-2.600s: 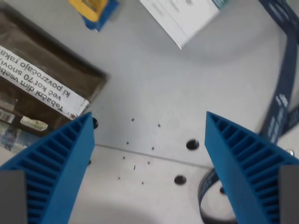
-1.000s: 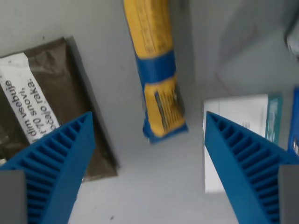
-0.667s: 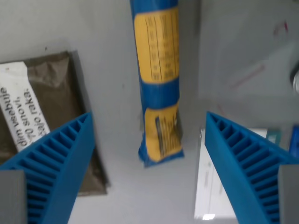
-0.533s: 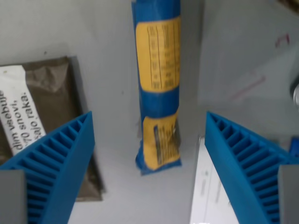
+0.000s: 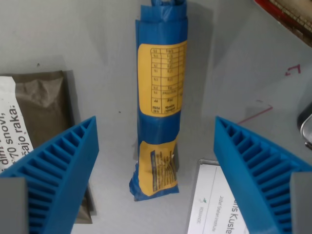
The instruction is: Move above the blue bag
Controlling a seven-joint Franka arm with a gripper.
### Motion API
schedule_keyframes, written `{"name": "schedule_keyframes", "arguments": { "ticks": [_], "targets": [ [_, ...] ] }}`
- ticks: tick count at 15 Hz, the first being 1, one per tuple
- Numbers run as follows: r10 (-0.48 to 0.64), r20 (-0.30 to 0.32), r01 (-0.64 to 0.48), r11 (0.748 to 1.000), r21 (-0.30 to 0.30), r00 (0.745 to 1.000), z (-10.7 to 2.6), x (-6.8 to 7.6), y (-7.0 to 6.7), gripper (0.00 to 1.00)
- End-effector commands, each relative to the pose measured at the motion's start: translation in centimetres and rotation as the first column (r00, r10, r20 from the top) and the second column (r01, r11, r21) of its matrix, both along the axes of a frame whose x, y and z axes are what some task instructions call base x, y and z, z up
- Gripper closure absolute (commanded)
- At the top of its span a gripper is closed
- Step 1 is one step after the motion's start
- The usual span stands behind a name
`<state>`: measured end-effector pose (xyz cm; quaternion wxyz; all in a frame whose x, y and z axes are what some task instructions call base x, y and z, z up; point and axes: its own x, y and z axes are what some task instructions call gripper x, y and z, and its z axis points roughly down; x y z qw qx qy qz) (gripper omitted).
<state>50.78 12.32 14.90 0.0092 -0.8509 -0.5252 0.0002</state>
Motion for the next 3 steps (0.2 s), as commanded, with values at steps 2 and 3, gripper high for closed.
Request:
{"name": "schedule_keyframes", "arguments": {
  "ticks": [2, 3],
  "targets": [
    [0.042, -0.027, -0.040, 0.996, 0.078, 0.999, -0.06, 0.68, 0.23, 0.00],
    [0.042, -0.027, -0.040, 0.996, 0.078, 0.999, -0.06, 0.68, 0.23, 0.00]
  ]
}}
